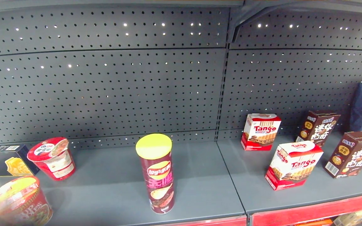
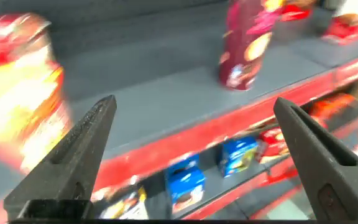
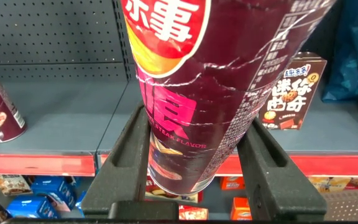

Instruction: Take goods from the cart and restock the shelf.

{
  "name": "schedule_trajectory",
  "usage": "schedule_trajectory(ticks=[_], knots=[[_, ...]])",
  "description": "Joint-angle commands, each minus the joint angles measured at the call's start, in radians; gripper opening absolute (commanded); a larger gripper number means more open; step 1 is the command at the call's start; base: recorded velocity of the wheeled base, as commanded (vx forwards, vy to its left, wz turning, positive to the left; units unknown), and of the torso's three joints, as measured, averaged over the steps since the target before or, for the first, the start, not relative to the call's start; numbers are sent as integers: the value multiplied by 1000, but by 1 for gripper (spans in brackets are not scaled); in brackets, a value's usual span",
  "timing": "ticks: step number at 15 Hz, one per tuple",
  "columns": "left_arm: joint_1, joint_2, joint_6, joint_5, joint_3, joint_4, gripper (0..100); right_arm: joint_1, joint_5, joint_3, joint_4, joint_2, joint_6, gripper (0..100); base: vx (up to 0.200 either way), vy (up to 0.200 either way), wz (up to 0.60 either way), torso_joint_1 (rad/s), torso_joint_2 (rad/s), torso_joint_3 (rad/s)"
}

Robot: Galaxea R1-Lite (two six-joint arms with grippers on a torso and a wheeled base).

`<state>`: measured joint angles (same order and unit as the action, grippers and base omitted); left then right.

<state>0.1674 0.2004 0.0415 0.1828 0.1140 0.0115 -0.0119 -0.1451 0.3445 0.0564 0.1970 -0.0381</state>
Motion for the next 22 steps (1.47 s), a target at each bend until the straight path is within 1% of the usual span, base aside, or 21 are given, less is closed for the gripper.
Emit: schedule_trajectory(ticks=[1, 2, 3, 4, 7, 8, 9, 11, 16, 17, 19, 20, 22], knots=[[0, -105, 1, -31, -11, -4, 100, 0, -1, -1, 0, -2, 0, 0, 0, 0, 0, 0, 0, 0], [0, -105, -2, -36, -25, -2, 100, 0, 1, -1, 0, -1, 0, 0, 0, 0, 0, 0, 0, 0], [-2, -105, -23, -98, -83, 2, 100, 6, -1, -2, 0, 1, 0, 0, 0, 0, 0, 0, 0, 0], [0, -105, -61, -144, -99, 4, 100, 7, 1, -1, 0, 4, 0, 0, 0, 0, 0, 0, 0, 0], [0, -105, -74, -146, -97, 1, 100, 9, 1, -2, 0, 2, 0, 0, 0, 0, 0, 0, 0, 0], [0, -105, -88, -144, -97, 1, 100, 10, -1, -2, 0, 4, 0, 0, 0, 0, 0, 0, 0, 0], [0, -105, -91, -143, -97, 1, 100, 12, -1, -1, 0, 2, 0, 0, -200, 0, 0, 2, -7, 2], [0, -105, -91, -143, -97, 1, 100, 12, -1, 1, 0, 4, 0, 0, -200, 0, 0, 10, 2, 2], [0, -105, -84, -143, -97, -1, 100, 12, -4, 14, -3, 13, 0, 0, 0, 0, 0, 0, 0, 0], [0, -105, -72, -151, -99, 4, 100, 12, -1, 31, -4, 50, 0, 0, 0, 0, 0, 0, 0, 0], [0, -105, -60, -186, -99, 5, 100, 13, -8, 41, -6, 93, 9, 0, 0, 0, 0, 0, 0, 0], [0, -105, -43, -189, -99, 7, 100, 12, -16, 41, -9, 122, 24, 0, 0, 0, 0, 0, 0, 0], [0, -105, -31, -223, -114, -10, 100, 15, -41, 39, -9, 171, 73, 0, 0, 0, 0, 0, 0, 0]])
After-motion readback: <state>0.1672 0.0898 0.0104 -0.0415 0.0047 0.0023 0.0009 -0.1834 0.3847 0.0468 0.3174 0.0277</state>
